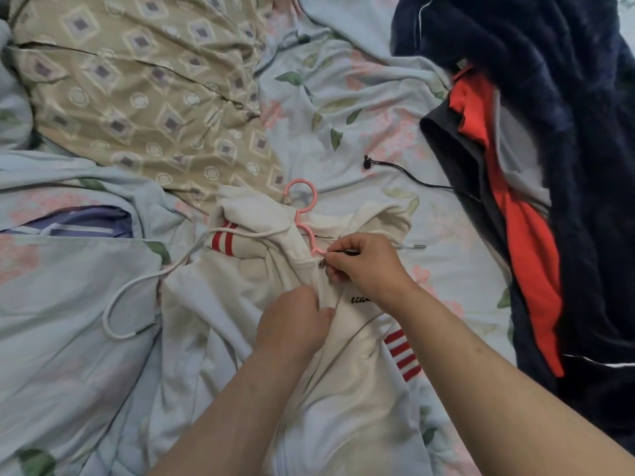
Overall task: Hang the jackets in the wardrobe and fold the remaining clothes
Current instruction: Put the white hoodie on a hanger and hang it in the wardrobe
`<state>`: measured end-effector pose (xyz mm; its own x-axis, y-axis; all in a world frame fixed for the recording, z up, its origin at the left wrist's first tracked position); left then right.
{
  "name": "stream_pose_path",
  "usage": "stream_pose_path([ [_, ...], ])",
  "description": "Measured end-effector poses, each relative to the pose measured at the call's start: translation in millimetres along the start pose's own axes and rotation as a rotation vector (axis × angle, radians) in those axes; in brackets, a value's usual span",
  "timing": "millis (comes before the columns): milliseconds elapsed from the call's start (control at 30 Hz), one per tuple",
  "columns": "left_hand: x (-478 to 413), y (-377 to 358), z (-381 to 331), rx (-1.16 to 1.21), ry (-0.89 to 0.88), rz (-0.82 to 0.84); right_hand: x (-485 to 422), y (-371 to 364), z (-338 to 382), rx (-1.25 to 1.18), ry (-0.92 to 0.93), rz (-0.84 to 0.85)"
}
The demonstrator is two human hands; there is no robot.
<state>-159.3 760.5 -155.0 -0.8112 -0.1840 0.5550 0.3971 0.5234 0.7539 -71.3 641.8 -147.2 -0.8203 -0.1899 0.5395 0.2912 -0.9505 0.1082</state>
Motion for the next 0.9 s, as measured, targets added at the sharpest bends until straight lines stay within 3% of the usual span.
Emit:
stream_pose_path([
  [200,-11.3,-19.3,11.1,-0.061,-0.029,0.087,-7.4,-3.9,-2.6,0.179,0.072,-0.090],
  [333,-12.3,-3.5,16.0,-0.093,-0.026,0.133,-1.1,-12.7,-0.5,0.184,0.075,-0.010],
  [400,-10.8,14.7,19.6,-0.090,-0.009,-0.014,-6.4,-10.6,9.6,0.213,0.177,-0.102],
  [467,-9.5,39.9,27.3,-0.071,-0.018,-0.315,-16.8,-6.7,21.5,0.406,0.332,-0.224],
  [533,-15.4,58.7,39.7,-0.173,-0.035,-0.544,-30.6,-9.5,25.5,0.680,0.361,-0.176],
  [567,-20.7,63.5,47.1,-0.223,-0.016,-0.567,-37.6,-10.2,23.7,0.781,0.325,-0.128],
  [767,-54.6,77.7,87.8,0.002,0.072,-0.472,-46.3,-25.6,19.0,1.037,0.278,0.028],
  [900,-70.5,84.9,100.4,0.054,0.058,-0.131,-38.8,-31.4,20.0,0.940,0.219,0.110],
])
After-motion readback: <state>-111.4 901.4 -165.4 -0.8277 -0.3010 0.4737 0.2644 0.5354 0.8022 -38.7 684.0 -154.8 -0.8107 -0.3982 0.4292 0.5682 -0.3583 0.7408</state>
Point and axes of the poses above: each hand's wrist, its own x-axis away from the middle knuckle, its own y-axis out of the back of the hand, z = x × y, the point moved 3 cm from there along -x, towards the middle knuckle, and after that the axes turned 8 degrees about -x, right-handed, at the moved point
